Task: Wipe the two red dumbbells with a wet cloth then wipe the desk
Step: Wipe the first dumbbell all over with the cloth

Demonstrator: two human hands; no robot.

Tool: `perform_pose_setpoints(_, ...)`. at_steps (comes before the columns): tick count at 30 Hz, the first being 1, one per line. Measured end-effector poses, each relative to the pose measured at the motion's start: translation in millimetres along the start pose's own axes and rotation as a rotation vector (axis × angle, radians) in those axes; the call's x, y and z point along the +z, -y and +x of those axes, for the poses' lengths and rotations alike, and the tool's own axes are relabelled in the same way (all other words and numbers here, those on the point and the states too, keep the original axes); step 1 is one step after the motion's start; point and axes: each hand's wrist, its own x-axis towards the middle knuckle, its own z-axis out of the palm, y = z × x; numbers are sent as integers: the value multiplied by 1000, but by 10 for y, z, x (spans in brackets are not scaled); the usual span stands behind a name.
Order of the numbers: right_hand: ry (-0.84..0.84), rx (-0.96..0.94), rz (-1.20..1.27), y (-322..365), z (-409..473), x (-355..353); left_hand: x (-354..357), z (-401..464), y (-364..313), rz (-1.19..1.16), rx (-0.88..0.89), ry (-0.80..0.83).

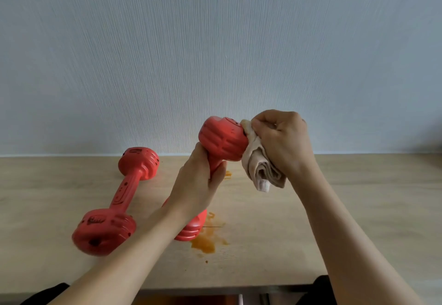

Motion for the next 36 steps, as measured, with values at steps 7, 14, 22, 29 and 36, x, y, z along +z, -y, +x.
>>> perform_pose_setpoints(7,56,-7,-40,77,21,-29,-39,10,3,-4,-18,14)
perform_pose_setpoints(14,17,-23,-73,55,-4,-51,-30,14,-33,52,-33,18)
perform_pose_setpoints(22,69,88,-102,-176,97,24,-81,113,-100,-128,-246,161)
perform_pose_setpoints(29,16,-51,-69,-112,-152,0,-118,141,-101,-122,-233,199)
perform_pose_setpoints(36,118,-137,42,103,-165,-222,-46,147,-67,-3,-157,61)
